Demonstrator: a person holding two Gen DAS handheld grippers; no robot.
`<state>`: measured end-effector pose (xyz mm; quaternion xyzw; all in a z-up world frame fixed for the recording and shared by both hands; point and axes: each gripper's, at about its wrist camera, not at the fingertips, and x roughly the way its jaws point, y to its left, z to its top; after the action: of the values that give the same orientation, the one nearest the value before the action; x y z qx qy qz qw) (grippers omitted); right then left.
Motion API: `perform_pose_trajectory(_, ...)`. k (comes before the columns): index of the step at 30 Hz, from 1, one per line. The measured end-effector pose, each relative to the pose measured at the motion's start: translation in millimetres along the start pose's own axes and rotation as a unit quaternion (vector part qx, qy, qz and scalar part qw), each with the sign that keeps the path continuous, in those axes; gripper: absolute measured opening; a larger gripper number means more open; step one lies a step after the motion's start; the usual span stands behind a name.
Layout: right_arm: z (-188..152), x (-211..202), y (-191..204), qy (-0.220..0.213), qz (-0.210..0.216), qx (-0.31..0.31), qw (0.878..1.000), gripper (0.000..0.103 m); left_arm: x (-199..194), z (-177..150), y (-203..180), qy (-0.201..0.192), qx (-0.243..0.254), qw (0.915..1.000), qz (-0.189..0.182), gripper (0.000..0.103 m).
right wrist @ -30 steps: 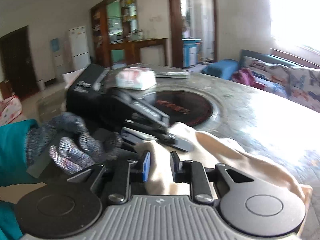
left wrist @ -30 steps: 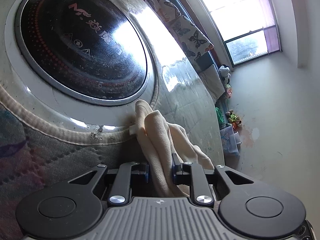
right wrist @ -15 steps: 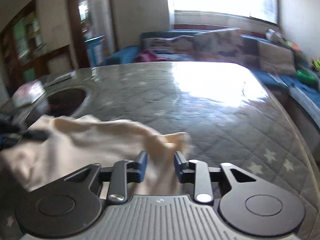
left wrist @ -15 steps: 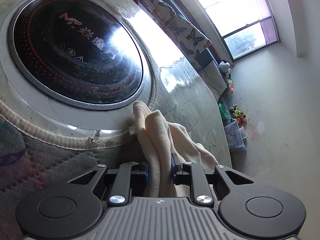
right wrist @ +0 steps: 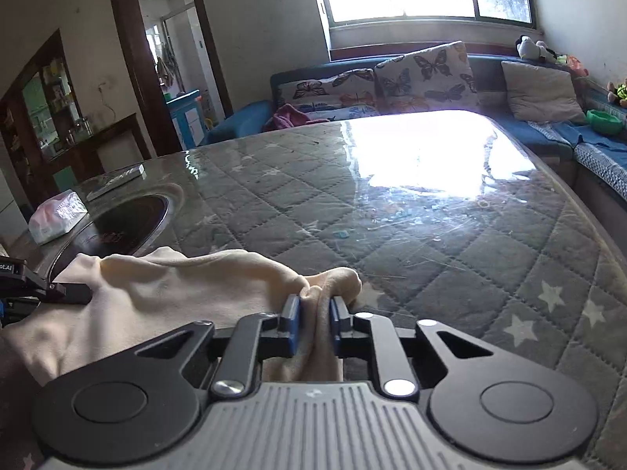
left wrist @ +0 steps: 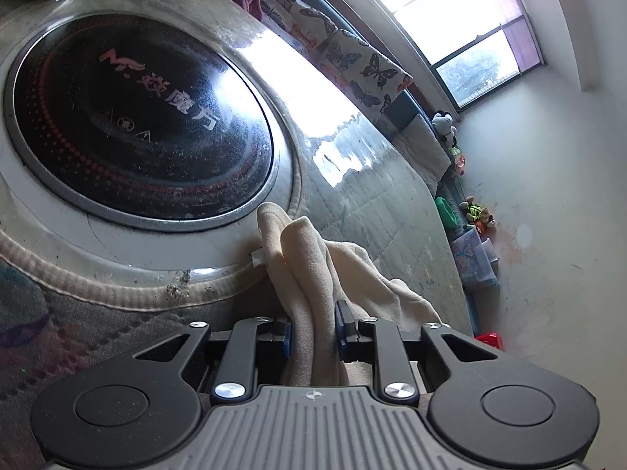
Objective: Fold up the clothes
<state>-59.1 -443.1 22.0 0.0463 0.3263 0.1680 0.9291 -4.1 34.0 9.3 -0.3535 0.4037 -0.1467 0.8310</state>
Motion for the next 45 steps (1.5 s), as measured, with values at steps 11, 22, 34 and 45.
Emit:
perform_pose_trajectory(11, 8.8, -34.6, 4.4, -0.045, -0.012, -0.005, 0.999, 0.010, -6.4, -1.4, -39.0, -0.016, 0.076, 0.9970, -0.001, 0.021)
perform_pose_trajectory(22, 23.5, -92.7, -17.7, -0.103, -0.072, -0.009, 0.992, 0.001, 10.5, -7.9, -98.6, -0.010, 0.134, 0.9905, -0.030, 0.021)
perform_pose_trajectory(34, 5.3, -90.6, -69.5, -0.058, -0.098, 0.048, 0.992, 0.020, 40.7, -14.4, -104.4, 0.009, 0.144, 0.9895, -0.008, 0.021)
perform_pose_trajectory(45, -6.5, -20.8, -69.0, -0.020, -0.049, 0.080, 0.995, 0.040, 39.6, -6.2, -78.7, 0.014, 0.124, 0.9920, 0.016, 0.021)
